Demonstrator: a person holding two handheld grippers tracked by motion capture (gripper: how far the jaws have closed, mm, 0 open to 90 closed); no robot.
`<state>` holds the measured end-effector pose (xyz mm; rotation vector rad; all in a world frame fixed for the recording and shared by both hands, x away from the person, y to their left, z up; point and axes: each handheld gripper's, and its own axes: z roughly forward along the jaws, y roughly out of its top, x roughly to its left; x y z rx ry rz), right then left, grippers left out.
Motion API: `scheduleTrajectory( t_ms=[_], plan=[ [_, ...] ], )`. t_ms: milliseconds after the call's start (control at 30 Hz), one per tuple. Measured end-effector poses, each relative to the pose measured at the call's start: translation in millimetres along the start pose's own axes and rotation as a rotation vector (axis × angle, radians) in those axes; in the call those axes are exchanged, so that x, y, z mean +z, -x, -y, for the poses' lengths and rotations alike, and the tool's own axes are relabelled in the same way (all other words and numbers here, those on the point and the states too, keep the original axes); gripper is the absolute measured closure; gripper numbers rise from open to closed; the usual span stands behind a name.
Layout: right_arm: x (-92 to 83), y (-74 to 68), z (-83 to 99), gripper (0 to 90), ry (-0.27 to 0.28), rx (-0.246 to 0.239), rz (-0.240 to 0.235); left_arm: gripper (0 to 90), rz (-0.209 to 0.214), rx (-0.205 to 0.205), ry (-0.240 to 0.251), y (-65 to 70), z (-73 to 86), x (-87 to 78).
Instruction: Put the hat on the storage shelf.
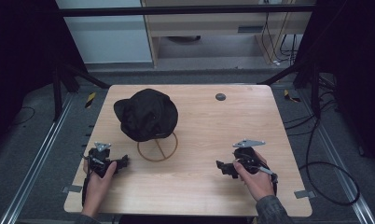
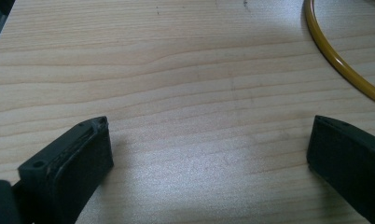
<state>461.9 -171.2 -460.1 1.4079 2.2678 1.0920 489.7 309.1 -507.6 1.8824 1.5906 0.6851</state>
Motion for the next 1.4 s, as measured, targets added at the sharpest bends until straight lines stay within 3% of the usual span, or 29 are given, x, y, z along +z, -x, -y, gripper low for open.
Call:
scheduleTrajectory(
  t_ms=[300,633,900,1033,1133,1200,1400],
  plan=[
    [15.0,-5.6,7.3,11.7,-0.024,-0.015,0.002,0.0,0.000,0.000,0.000,0.0,0.0,0.0],
    [38.1,-5.8,8.2,11.5,0.022,0.025,0.057,0.0,0.000,0.000,0.000,0.0,-0.1,0.1],
    [52.0,-7.1,11.3,10.0,0.011,0.041,0.079,0.0,-0.003,-0.002,0.000,-0.6,-0.7,0.7],
    [56.8,-9.0,13.4,8.8,0.035,0.025,0.117,0.0,-0.004,-0.005,0.002,-1.4,-1.2,1.4],
    [61.2,-10.6,15.2,8.0,0.046,-0.031,0.178,0.0,-0.006,-0.008,0.001,-2.5,-1.9,2.1],
    [62.8,-13.7,14.9,6.9,0.032,-0.056,0.191,0.0,-0.007,-0.009,0.002,-3.4,-2.4,2.7],
    [62.3,-14.3,15.6,6.8,0.032,-0.058,0.187,0.0,-0.009,-0.011,0.003,-3.9,-2.6,2.9]
  ],
)
